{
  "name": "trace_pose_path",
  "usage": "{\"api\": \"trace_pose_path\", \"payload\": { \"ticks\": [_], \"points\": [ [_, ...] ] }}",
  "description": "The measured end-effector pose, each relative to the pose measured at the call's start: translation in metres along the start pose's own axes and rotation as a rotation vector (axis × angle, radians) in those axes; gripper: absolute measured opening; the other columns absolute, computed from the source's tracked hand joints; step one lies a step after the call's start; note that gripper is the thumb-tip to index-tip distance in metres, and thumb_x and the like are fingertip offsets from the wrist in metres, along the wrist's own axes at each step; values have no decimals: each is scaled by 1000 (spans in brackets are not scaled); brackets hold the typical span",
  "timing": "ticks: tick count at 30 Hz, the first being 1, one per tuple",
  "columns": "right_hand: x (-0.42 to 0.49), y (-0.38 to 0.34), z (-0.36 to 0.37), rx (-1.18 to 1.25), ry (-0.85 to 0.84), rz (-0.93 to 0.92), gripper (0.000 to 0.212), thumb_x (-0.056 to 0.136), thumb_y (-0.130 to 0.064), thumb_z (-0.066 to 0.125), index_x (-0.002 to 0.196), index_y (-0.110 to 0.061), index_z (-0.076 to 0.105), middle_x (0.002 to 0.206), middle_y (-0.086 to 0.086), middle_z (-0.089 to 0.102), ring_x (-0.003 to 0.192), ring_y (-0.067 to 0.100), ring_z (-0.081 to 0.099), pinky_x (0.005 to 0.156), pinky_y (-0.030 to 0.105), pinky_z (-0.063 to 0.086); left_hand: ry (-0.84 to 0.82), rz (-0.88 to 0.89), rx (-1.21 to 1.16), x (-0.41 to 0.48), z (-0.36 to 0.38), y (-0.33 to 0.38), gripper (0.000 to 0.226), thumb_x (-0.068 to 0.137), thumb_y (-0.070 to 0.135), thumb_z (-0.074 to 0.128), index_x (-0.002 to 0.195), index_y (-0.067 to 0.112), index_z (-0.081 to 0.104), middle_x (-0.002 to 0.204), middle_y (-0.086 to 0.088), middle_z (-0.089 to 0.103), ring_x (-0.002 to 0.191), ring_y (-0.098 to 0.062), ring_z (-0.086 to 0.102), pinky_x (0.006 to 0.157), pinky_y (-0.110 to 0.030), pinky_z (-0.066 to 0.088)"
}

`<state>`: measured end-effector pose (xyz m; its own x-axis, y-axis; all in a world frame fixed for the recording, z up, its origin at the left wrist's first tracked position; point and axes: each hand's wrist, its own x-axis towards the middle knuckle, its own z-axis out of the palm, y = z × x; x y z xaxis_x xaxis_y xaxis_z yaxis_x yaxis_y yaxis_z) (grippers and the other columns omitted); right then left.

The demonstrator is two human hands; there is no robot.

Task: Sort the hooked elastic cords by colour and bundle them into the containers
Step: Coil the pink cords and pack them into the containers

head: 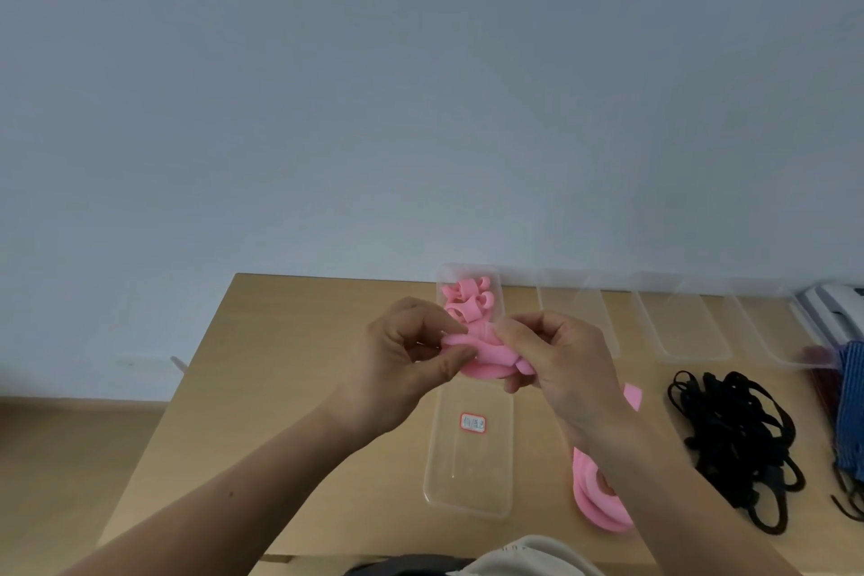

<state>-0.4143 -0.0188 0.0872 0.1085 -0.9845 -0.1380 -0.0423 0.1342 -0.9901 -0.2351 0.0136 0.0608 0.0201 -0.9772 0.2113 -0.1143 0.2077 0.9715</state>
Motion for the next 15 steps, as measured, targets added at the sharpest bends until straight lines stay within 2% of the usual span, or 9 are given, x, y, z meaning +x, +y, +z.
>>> {"api": "trace_pose_path", "payload": {
  "ticks": [2, 4, 5, 7, 9, 10, 12, 14, 15],
  "points": [
    [0, 2, 4, -17, -7, 6, 12, 82, -15, 73, 74, -7, 74, 66, 22, 66, 45, 24, 54, 47, 31, 51, -16, -6, 6, -2, -5, -3, 15, 78, 14, 79, 80, 27, 72, 92, -1, 66, 74, -13, 63, 63, -20, 49],
    [2, 5, 7, -69, -34, 9, 11, 83, -17, 74, 77, -7, 74, 72, 25, 66, 46, 25, 56, 51, 35, 51, -76, -128, -24, -1, -9, -4, 12, 77, 25, 77, 88, 26, 71, 87, 3, 68, 71, -13, 62, 64, -25, 49],
    [3, 7, 9, -122, -58, 2, 10, 84, -17, 73, 79, -9, 74, 73, 21, 67, 46, 26, 58, 53, 38, 52, -118, -213, -24, 1, -12, -4, 21, 77, 33, 75, 96, 26, 69, 86, 6, 70, 70, -13, 62, 66, -28, 51],
    [4, 12, 14, -209, -105, -15, 8, 85, -19, 72, 83, -11, 74, 72, 14, 70, 48, 27, 61, 56, 42, 53, -233, -300, 34, 6, -17, -8, 39, 78, 43, 71, 114, 30, 64, 97, 11, 72, 80, -16, 67, 77, -34, 57],
    [6, 16, 18, -216, -108, -14, 8, 87, -20, 71, 85, -12, 73, 75, 13, 71, 49, 28, 62, 59, 46, 54, -343, -279, 104, 10, -20, -11, 41, 83, 40, 68, 123, 31, 64, 104, 11, 72, 90, -15, 69, 84, -37, 57],
    [7, 18, 20, -208, -103, -14, 8, 87, -21, 70, 87, -13, 72, 76, 13, 71, 51, 28, 62, 60, 49, 55, -363, -269, 104, 11, -22, -12, 38, 86, 37, 68, 122, 30, 66, 101, 11, 73, 86, -12, 67, 82, -35, 56],
    [7, 23, 24, -172, -104, -15, 12, 86, -24, 71, 91, -13, 71, 79, 11, 72, 56, 30, 64, 64, 53, 55, -345, -271, 51, 13, -27, -13, 31, 88, 27, 69, 119, 24, 70, 93, 6, 73, 76, -7, 61, 74, -30, 53],
    [7, 28, 26, -105, -133, -21, 21, 83, -28, 72, 99, -16, 69, 85, 8, 72, 66, 32, 67, 71, 56, 57, -285, -288, -13, 15, -34, -16, 29, 87, 21, 70, 116, 17, 71, 94, -7, 73, 75, -12, 60, 70, -31, 53],
    [7, 30, 26, -69, -161, -22, 25, 83, -28, 73, 104, -16, 68, 90, 7, 72, 70, 31, 67, 74, 53, 58, -250, -297, -46, 17, -37, -18, 27, 87, 18, 72, 115, 15, 71, 94, -9, 73, 75, -14, 61, 69, -30, 54]
  ]
}}
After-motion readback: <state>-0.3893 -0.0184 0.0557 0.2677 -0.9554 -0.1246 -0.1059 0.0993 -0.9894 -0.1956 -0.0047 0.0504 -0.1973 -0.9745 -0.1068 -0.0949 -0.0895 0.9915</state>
